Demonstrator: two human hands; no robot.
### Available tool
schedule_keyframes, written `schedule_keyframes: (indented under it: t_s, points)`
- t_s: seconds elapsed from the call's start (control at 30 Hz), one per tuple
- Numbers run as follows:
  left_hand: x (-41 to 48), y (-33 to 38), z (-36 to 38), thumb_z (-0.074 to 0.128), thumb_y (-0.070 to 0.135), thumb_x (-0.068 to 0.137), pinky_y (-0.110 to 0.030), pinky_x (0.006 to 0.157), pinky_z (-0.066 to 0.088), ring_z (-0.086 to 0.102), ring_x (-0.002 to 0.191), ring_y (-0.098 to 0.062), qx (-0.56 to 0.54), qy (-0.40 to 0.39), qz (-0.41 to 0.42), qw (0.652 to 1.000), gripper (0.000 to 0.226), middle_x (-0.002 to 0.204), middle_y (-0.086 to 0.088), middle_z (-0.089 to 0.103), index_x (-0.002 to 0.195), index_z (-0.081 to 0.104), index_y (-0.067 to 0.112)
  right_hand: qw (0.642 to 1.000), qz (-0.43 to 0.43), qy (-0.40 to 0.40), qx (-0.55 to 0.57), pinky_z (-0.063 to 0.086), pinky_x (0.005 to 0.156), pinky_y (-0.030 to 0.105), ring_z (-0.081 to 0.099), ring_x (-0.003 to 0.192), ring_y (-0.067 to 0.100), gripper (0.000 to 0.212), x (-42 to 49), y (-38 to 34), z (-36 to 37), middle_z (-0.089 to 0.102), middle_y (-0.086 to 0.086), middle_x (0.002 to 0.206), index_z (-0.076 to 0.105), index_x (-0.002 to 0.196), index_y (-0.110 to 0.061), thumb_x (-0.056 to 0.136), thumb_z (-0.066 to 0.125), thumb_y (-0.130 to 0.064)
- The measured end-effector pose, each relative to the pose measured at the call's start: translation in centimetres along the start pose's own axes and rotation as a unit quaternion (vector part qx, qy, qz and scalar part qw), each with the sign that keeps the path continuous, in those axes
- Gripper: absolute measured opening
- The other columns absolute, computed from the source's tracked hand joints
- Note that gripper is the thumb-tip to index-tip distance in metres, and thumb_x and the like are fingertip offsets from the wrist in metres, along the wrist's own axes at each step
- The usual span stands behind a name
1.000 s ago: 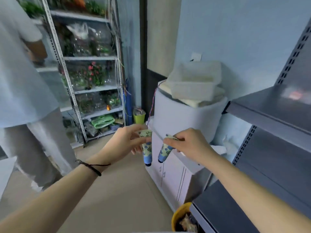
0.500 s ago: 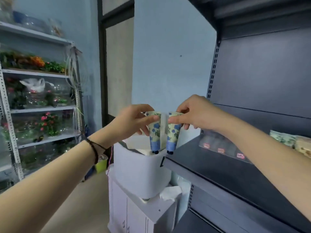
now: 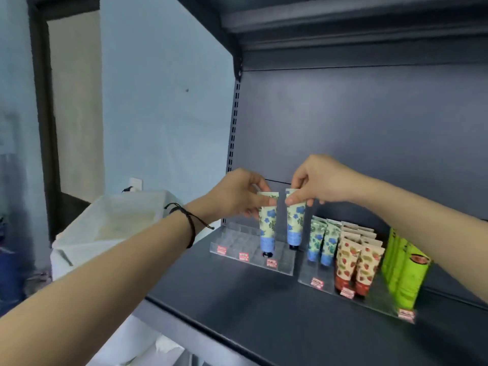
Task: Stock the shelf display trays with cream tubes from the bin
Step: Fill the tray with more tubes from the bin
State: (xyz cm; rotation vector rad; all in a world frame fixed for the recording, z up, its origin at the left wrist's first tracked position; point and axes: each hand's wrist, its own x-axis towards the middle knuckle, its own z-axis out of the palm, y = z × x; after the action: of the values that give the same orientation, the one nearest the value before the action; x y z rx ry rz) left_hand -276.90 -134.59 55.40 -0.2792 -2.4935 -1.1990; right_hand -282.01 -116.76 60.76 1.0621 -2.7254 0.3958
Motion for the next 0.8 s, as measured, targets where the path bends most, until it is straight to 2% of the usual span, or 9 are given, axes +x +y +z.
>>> schedule_keyframes:
  t_s: [0.07, 0.13, 0.23, 0.3, 0.37, 0.47, 0.57, 0.67, 0.8]
  points:
    - [2.1, -0.1, 1.9, 0.069, 0.016, 0.084, -0.021, 0.051, 0.054, 0.066, 0.057, -0.016, -0.024, -0.035, 0.000, 0.999, 0.013, 0.077, -0.014, 0.069, 0.089, 0.061, 0.007, 1.000, 0.024, -0.007, 0.005, 0.050, 0.048, 0.018, 0.062, 0.048, 0.010, 0.018, 0.3, 2.4, 0.1, 0.072, 0.007, 0.066, 0.073, 0.077, -0.013, 0.076, 0.080, -0.029]
    - [4.1, -0.3, 3.8, 0.063, 0.013, 0.089, -0.022, 0.057, 0.056, 0.064, 0.061, -0.015, -0.027, -0.064, -0.002, 0.998, 0.012, 0.078, -0.010, 0.067, 0.096, 0.061, 0.003, 0.999, 0.043, -0.023, 0.013, 0.051, 0.048, 0.016, 0.062, 0.046, 0.004, 0.015, 0.6, 4.5, 0.3, 0.074, 0.009, 0.073, 0.073, 0.084, -0.008, 0.081, 0.076, -0.022]
    - [6.6, -1.1, 6.6, 0.059, 0.011, 0.091, -0.027, 0.066, 0.057, 0.063, 0.065, -0.016, -0.039, -0.084, 0.001, 0.996, 0.006, 0.080, -0.010, 0.065, 0.095, 0.060, 0.006, 0.997, 0.060, -0.047, -0.001, 0.050, 0.046, 0.017, 0.067, 0.055, 0.009, 0.010, 0.8, 7.1, 0.9, 0.074, 0.010, 0.079, 0.072, 0.085, -0.009, 0.084, 0.073, -0.019]
    - [7.7, -1.6, 8.3, 0.059, 0.011, 0.091, -0.026, 0.067, 0.058, 0.064, 0.067, -0.017, -0.054, -0.088, -0.001, 0.995, 0.002, 0.082, -0.011, 0.065, 0.092, 0.060, 0.009, 0.996, 0.061, -0.052, -0.036, 0.047, 0.047, 0.020, 0.066, 0.055, 0.012, 0.012, 0.9, 8.3, 1.3, 0.072, 0.001, 0.066, 0.075, 0.086, -0.013, 0.083, 0.074, -0.024]
    - [8.4, -2.0, 9.5, 0.059, 0.011, 0.091, -0.025, 0.068, 0.058, 0.065, 0.068, -0.017, -0.061, -0.098, -0.007, 0.993, 0.002, 0.083, -0.009, 0.065, 0.092, 0.059, 0.010, 0.995, 0.063, -0.053, -0.056, 0.049, 0.056, 0.025, 0.059, 0.051, 0.006, 0.013, 0.9, 9.2, 1.8, 0.069, -0.007, 0.059, 0.076, 0.085, -0.016, 0.081, 0.075, -0.028]
    - [9.0, -2.7, 11.0, 0.059, 0.011, 0.091, -0.023, 0.067, 0.058, 0.064, 0.067, -0.016, -0.059, -0.122, -0.017, 0.991, 0.004, 0.080, -0.005, 0.064, 0.095, 0.059, 0.009, 0.994, 0.077, -0.057, -0.061, 0.055, 0.078, 0.035, 0.066, 0.075, 0.012, 0.014, 1.1, 10.3, 2.8, 0.074, -0.002, 0.081, 0.077, 0.086, -0.016, 0.079, 0.077, -0.029]
    - [9.4, -3.2, 11.9, 0.059, 0.010, 0.091, -0.020, 0.062, 0.057, 0.063, 0.063, -0.013, -0.049, -0.123, -0.019, 0.991, 0.006, 0.078, -0.005, 0.063, 0.097, 0.059, 0.008, 0.991, 0.083, -0.069, -0.074, 0.055, 0.084, 0.038, 0.066, 0.087, 0.015, 0.015, 1.0, 11.2, 3.6, 0.074, -0.005, 0.088, 0.077, 0.088, -0.016, 0.079, 0.077, -0.028]
    - [9.7, -3.7, 12.3, 0.059, 0.010, 0.091, -0.022, 0.063, 0.057, 0.062, 0.061, -0.012, -0.041, -0.118, -0.023, 0.992, 0.004, 0.078, -0.005, 0.063, 0.095, 0.059, 0.009, 0.991, 0.085, -0.063, -0.082, 0.054, 0.085, 0.037, 0.064, 0.087, 0.014, 0.016, 1.1, 11.8, 4.2, 0.070, -0.006, 0.084, 0.077, 0.089, -0.015, 0.080, 0.076, -0.028]
    - [9.6, -4.0, 12.7, 0.058, 0.012, 0.092, -0.028, 0.071, 0.058, 0.063, 0.065, -0.014, -0.025, -0.129, -0.033, 0.991, 0.005, 0.085, -0.010, 0.066, 0.096, 0.058, 0.010, 0.992, 0.085, -0.056, -0.075, 0.053, 0.079, 0.032, 0.063, 0.082, 0.012, 0.017, 1.2, 12.6, 4.2, 0.070, -0.004, 0.083, 0.077, 0.090, -0.012, 0.081, 0.075, -0.026]
